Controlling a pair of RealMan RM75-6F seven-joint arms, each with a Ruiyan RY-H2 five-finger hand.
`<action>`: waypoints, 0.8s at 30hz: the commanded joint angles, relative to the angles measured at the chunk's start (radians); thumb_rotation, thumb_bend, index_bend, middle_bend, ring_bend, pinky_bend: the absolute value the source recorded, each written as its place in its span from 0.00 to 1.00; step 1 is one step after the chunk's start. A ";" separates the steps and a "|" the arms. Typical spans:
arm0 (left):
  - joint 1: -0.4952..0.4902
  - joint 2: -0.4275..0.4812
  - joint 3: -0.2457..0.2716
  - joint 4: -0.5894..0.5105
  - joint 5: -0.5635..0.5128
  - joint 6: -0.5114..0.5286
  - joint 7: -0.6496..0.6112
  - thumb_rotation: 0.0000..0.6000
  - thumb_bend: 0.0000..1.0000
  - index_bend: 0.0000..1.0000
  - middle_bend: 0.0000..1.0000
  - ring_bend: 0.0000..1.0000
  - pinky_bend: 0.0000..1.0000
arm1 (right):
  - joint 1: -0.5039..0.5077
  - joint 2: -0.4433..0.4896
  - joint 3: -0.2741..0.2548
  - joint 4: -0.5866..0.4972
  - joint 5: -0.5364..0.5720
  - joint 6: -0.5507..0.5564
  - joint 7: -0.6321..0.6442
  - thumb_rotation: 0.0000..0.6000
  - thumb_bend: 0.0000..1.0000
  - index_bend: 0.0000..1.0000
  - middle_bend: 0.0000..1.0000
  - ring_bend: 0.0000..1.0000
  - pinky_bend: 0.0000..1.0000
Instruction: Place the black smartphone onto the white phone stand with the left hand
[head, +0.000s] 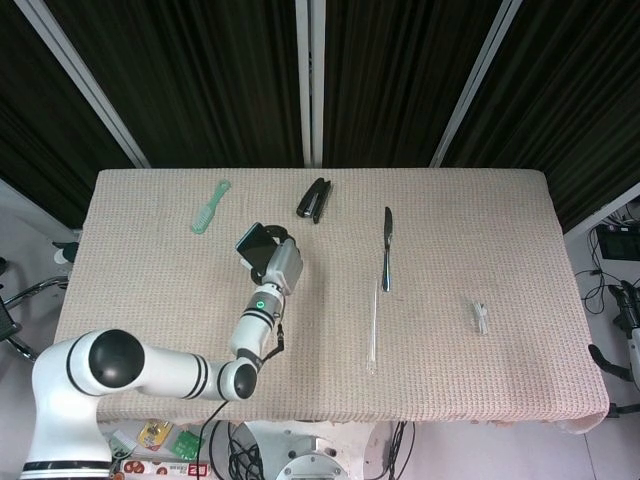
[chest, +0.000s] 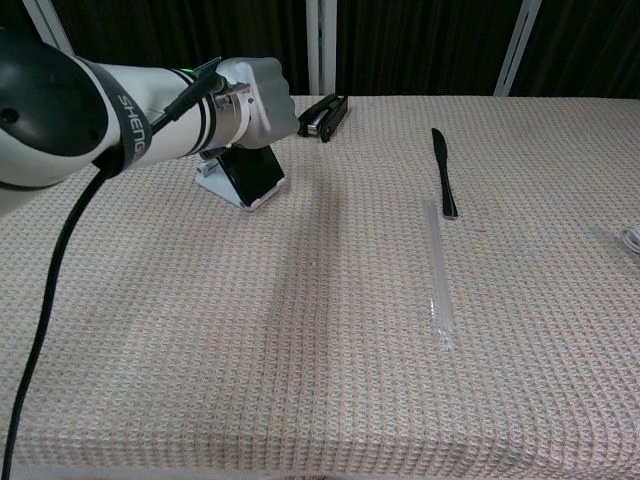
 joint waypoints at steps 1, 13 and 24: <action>0.002 0.013 -0.001 -0.010 0.018 -0.014 -0.029 1.00 0.29 0.06 0.08 0.13 0.27 | -0.001 0.001 0.002 0.000 0.001 0.004 -0.002 1.00 0.18 0.00 0.00 0.00 0.00; 0.010 0.042 0.020 -0.053 0.075 -0.026 -0.114 1.00 0.19 0.02 0.00 0.06 0.24 | -0.004 0.002 0.005 -0.005 0.003 0.013 -0.015 1.00 0.18 0.00 0.00 0.00 0.00; 0.128 0.252 -0.030 -0.424 0.353 0.186 -0.412 1.00 0.08 0.02 0.01 0.06 0.23 | -0.005 0.012 0.006 -0.029 -0.007 0.027 -0.035 1.00 0.18 0.00 0.00 0.00 0.00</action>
